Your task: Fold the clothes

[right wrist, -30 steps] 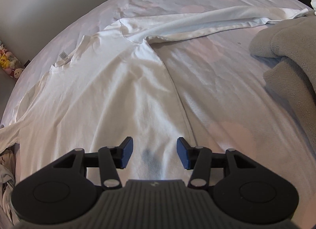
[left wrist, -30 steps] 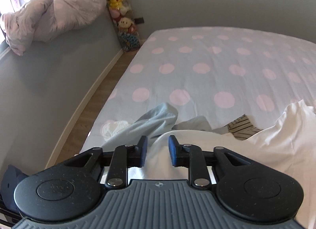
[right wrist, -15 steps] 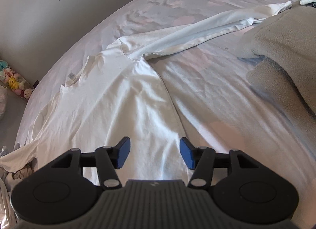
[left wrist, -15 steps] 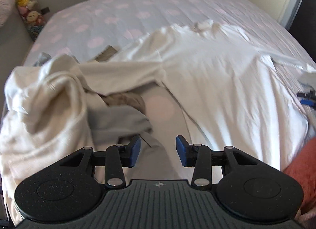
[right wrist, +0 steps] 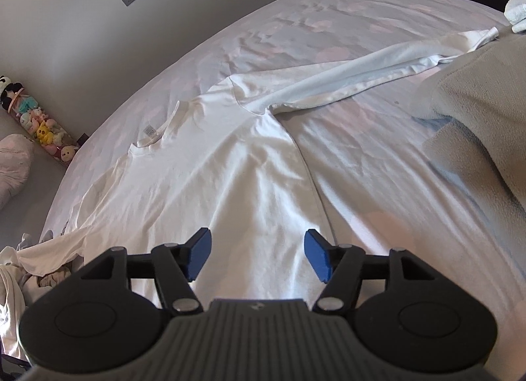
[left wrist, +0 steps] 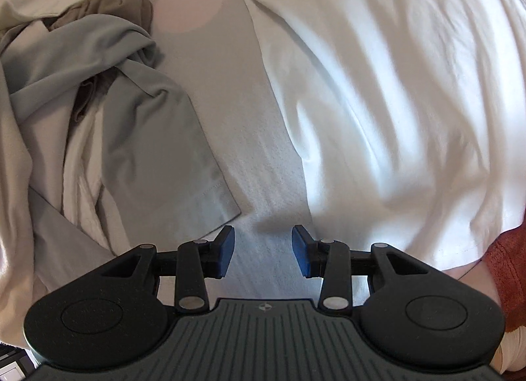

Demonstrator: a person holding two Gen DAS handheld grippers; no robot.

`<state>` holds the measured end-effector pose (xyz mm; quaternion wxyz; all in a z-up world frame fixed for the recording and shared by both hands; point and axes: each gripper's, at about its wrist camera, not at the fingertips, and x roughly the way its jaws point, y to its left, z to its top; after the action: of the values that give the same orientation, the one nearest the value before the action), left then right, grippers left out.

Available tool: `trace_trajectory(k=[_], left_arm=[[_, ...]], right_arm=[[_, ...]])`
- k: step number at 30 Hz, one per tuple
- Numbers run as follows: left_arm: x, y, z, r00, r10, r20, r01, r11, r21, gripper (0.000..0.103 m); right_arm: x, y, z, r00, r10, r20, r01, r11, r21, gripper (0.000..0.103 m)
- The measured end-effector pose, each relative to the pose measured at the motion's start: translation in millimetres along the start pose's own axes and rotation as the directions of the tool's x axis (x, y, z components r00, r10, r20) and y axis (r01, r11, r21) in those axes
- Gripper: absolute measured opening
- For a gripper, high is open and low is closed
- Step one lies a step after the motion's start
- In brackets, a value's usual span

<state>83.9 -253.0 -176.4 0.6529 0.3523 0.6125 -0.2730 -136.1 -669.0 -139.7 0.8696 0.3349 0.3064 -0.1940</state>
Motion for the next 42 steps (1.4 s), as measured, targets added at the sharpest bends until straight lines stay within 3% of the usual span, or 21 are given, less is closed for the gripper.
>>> trace_trajectory(k=[12,18,21,23,27,30,36,38,42], left_arm=[[-17,-19,-16,0.994,-0.078,0.079,0.081,0.996,-0.031,0.032],[-28,-20,-36,0.977,-0.2,0.078,0.206,0.976,-0.074,0.032],[-32,-25,-49,0.955,-0.29,0.061,0.293,0.954,-0.065,0.032],[-37,-27,-57,0.928,-0.367,0.067,0.371,0.927,-0.059,0.032],[-43,-22,-66,0.924,-0.369,0.096,0.376,0.924,-0.063,0.032],[-49,-8,-53,0.915,-0.39,0.106,0.401,0.909,-0.115,0.032],[-61,5,-49,0.81,-0.539,0.231,0.575,0.808,-0.13,0.032],[-66,3,-45,0.786,-0.56,0.261,0.601,0.792,-0.109,0.032],[-63,-6,-38,0.808,-0.529,0.259,0.569,0.814,-0.114,0.032]], right_arm=[[11,0,0,0.999,-0.008,-0.041,0.007,1.0,-0.011,0.069],[11,-2,0,0.999,-0.003,-0.044,0.003,1.0,-0.005,0.069],[11,-3,1,0.999,-0.003,-0.044,0.003,1.0,0.005,0.07],[11,-4,2,0.999,-0.002,-0.045,0.002,1.0,0.001,0.07],[11,-2,2,0.999,-0.003,-0.047,0.002,1.0,-0.013,0.07],[10,0,1,0.999,-0.004,-0.043,0.003,1.0,-0.016,0.07],[9,-3,1,0.999,-0.002,-0.042,0.001,1.0,-0.022,0.071],[10,-1,1,0.999,-0.006,-0.048,0.004,1.0,-0.028,0.071],[10,4,0,0.999,-0.013,-0.051,0.011,0.999,-0.044,0.071]])
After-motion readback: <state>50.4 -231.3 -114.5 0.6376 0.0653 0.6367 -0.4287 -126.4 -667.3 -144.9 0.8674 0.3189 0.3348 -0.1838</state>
